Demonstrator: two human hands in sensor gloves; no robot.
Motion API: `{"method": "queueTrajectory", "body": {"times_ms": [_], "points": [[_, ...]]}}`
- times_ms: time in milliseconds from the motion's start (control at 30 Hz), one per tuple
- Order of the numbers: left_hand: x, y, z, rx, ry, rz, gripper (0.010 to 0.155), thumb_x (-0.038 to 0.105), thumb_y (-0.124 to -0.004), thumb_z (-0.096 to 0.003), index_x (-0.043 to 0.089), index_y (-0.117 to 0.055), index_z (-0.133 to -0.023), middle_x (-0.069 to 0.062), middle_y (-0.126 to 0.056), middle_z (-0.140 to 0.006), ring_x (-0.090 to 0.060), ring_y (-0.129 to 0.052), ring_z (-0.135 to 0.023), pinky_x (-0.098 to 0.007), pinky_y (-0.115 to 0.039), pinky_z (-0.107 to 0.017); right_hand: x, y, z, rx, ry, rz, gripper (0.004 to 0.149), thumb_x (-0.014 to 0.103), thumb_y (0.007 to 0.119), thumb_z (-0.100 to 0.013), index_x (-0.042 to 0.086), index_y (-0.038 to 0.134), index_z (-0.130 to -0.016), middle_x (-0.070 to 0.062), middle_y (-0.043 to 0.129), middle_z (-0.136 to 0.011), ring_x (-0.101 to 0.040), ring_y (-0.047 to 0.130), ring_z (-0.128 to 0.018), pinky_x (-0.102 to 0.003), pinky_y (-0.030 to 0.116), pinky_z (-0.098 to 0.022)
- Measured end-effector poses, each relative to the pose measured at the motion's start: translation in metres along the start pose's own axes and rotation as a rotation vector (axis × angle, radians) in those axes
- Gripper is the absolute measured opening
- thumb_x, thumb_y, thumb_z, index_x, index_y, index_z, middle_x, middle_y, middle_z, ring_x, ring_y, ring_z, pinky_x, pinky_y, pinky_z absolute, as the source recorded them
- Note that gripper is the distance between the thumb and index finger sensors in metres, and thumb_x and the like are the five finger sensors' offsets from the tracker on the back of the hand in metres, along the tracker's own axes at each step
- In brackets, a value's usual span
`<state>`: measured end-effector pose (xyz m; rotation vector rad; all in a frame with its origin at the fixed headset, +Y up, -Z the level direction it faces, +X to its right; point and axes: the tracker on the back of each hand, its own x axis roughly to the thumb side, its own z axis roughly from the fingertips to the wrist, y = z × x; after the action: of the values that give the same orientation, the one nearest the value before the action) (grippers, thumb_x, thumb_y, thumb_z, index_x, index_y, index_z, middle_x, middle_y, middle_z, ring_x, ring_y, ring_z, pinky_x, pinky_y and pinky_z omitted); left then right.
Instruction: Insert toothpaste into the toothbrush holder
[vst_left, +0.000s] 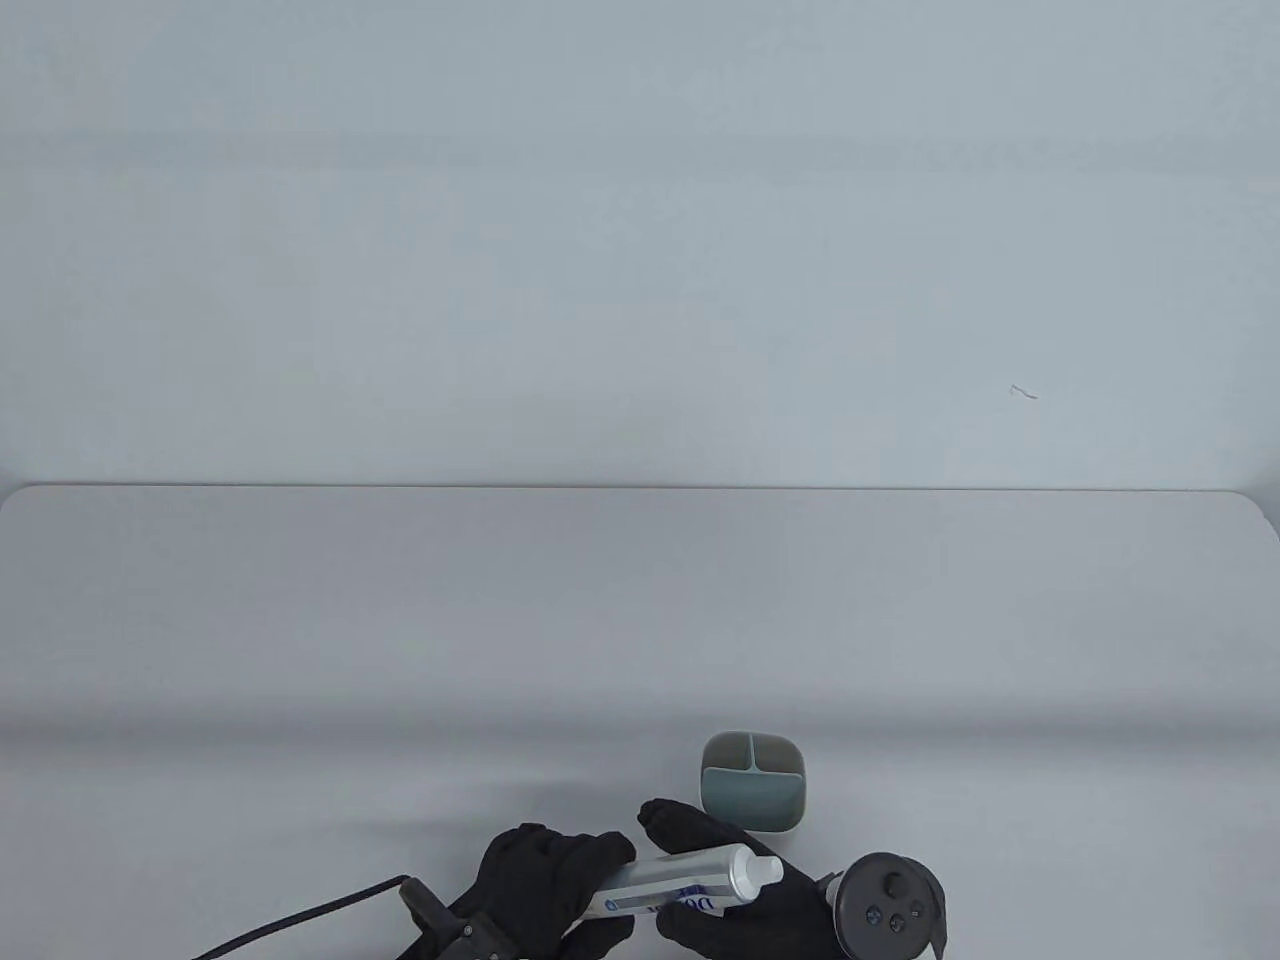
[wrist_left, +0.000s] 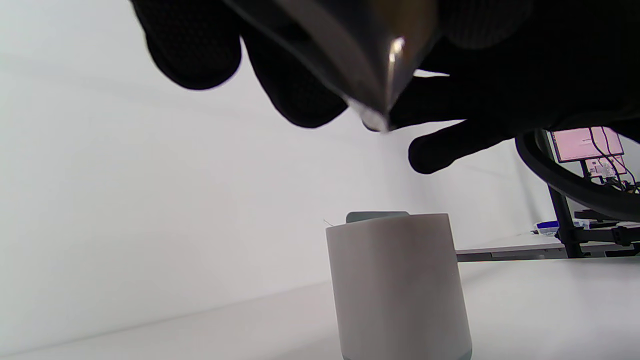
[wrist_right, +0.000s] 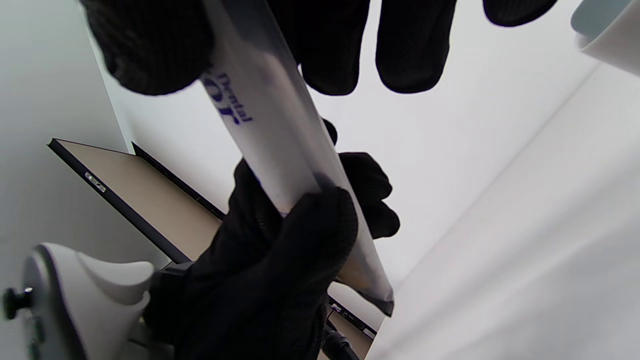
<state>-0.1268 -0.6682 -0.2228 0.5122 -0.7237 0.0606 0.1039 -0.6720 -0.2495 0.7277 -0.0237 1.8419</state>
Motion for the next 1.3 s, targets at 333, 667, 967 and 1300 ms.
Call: {"method": "queueTrajectory", "body": {"times_ms": [333, 667, 967, 1300], "points": [[0.003, 0.000, -0.001, -0.006, -0.038, -0.046, 0.061, 0.047, -0.064, -0.0558, 0.023, -0.036, -0.105, -0.005, -0.072, -0.103, -0.013, -0.089, -0.080, -0.047, -0.079, -0.062, -0.001, -0.003, 0.000, -0.008, -0.030, -0.060, 0.077, 0.048, 0.082, -0.044, 0.021, 0.054, -0.109, -0.003, 0.068, -0.113, -0.036, 0.075, -0.101, -0.068, 0.045, -0.070], [0.004, 0.001, -0.001, -0.005, -0.048, -0.062, 0.062, 0.049, -0.064, -0.0558, 0.024, -0.036, -0.105, -0.003, -0.073, -0.102, -0.011, -0.090, -0.078, -0.047, -0.079, -0.062, -0.002, -0.006, 0.000, -0.012, -0.039, -0.081, 0.075, 0.046, 0.083, -0.044, 0.022, 0.054, -0.109, -0.004, 0.074, -0.108, -0.030, 0.081, -0.096, -0.065, 0.049, -0.071], [0.000, -0.001, -0.001, -0.016, -0.038, -0.081, 0.057, 0.049, -0.064, -0.0569, 0.025, -0.042, -0.104, 0.006, -0.078, -0.099, -0.010, -0.093, -0.074, -0.047, -0.079, -0.061, -0.002, -0.015, 0.003, -0.081, -0.044, -0.103, 0.076, 0.047, 0.083, -0.043, 0.022, 0.054, -0.109, -0.006, 0.073, -0.107, -0.031, 0.081, -0.095, -0.064, 0.050, -0.071], [-0.015, -0.004, 0.002, -0.028, 0.015, -0.110, 0.066, 0.052, -0.062, -0.0537, 0.018, -0.042, -0.106, 0.005, -0.081, -0.097, -0.013, -0.094, -0.075, -0.049, -0.078, -0.061, -0.002, -0.033, 0.010, -0.186, -0.035, -0.109, 0.074, 0.051, 0.079, -0.046, 0.020, 0.053, -0.109, -0.008, 0.067, -0.109, -0.035, 0.072, -0.101, -0.064, 0.051, -0.070]]}}
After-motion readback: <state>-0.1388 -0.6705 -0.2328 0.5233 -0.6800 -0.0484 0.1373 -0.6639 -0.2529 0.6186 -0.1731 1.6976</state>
